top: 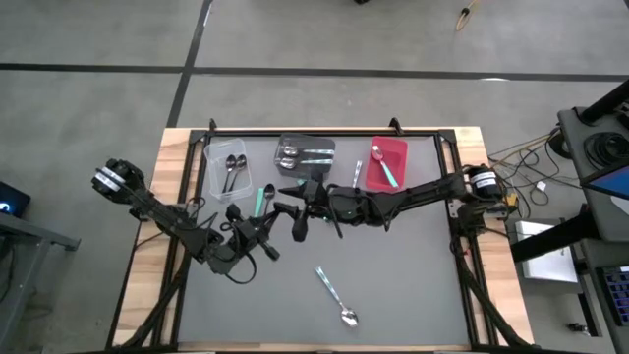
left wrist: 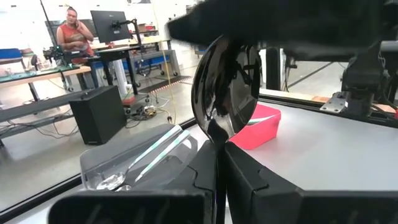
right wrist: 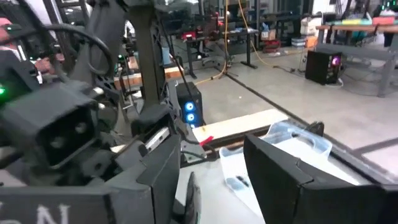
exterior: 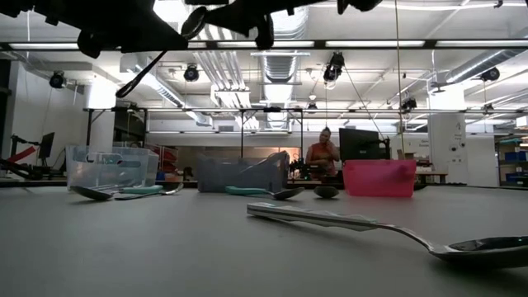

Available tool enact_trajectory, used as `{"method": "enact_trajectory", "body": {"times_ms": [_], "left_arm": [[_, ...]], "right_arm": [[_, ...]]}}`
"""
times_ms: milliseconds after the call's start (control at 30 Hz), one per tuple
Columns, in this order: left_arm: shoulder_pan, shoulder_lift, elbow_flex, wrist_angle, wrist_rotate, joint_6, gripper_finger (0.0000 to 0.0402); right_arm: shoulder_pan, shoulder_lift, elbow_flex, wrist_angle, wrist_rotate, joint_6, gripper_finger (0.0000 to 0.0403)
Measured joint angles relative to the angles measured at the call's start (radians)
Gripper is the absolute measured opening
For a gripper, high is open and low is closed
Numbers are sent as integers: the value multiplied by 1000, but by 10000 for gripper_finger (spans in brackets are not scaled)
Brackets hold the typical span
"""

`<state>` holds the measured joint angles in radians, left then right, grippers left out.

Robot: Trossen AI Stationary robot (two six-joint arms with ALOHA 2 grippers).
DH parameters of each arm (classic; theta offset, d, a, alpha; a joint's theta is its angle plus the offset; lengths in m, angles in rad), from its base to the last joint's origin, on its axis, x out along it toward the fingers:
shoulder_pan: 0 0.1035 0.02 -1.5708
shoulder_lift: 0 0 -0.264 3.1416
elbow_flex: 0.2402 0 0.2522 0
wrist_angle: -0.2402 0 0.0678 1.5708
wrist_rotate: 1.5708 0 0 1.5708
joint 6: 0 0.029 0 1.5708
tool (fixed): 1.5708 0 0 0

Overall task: Sort silverware by color (type)
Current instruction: Put the bottom black spoon into the transparent bin

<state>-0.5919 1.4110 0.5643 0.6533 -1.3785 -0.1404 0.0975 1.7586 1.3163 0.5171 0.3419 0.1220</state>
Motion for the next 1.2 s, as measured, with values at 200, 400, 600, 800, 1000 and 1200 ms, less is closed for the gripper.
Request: {"method": "enact_trajectory", "body": {"times_ms": [200,400,600,800,1000,1200], "left_arm": [[0,-114,-68,-5,0,0,0],[1,-232,-128,-5,0,0,0],[7,-332,-154,-43,0,0,0],[29,-407,-153,-119,7,1,0],[79,-484,-154,-178,64,1,0],[140,-593,-148,-322,76,1,0]], "right_arm": [[0,-72,0,-64,0,-38,169],[0,-121,0,-164,0,-71,167],[0,-152,0,-250,0,-84,167],[0,-169,-1,-287,1,-95,169],[0,-172,-1,-326,1,-110,165],[0,-202,-1,-412,1,-111,164]]}}
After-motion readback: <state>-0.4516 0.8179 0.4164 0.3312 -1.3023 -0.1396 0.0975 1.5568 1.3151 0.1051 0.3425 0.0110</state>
